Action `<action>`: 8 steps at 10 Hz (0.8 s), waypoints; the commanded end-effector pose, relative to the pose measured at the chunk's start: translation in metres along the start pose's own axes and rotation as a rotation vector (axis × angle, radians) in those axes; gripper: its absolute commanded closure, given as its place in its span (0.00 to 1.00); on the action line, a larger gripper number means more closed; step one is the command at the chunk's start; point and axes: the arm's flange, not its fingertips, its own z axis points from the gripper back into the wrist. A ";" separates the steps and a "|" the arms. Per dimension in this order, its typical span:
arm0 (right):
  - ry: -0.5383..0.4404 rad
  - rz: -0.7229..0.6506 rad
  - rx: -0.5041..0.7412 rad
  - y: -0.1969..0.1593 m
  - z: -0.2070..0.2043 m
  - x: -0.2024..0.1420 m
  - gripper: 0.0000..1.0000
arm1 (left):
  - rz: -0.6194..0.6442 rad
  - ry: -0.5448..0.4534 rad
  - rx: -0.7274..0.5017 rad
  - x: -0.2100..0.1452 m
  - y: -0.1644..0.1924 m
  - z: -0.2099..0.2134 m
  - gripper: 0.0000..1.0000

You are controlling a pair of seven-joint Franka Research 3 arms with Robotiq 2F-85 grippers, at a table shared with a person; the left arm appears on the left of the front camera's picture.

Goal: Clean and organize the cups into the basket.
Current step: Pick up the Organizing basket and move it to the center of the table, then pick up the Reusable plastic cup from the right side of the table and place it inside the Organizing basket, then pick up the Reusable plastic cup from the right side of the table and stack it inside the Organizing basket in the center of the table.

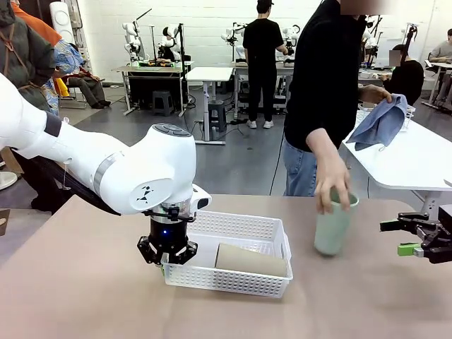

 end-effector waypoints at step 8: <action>-0.001 -0.003 0.000 0.002 0.001 -0.002 0.00 | -0.009 -0.006 0.003 -0.002 0.001 0.001 1.00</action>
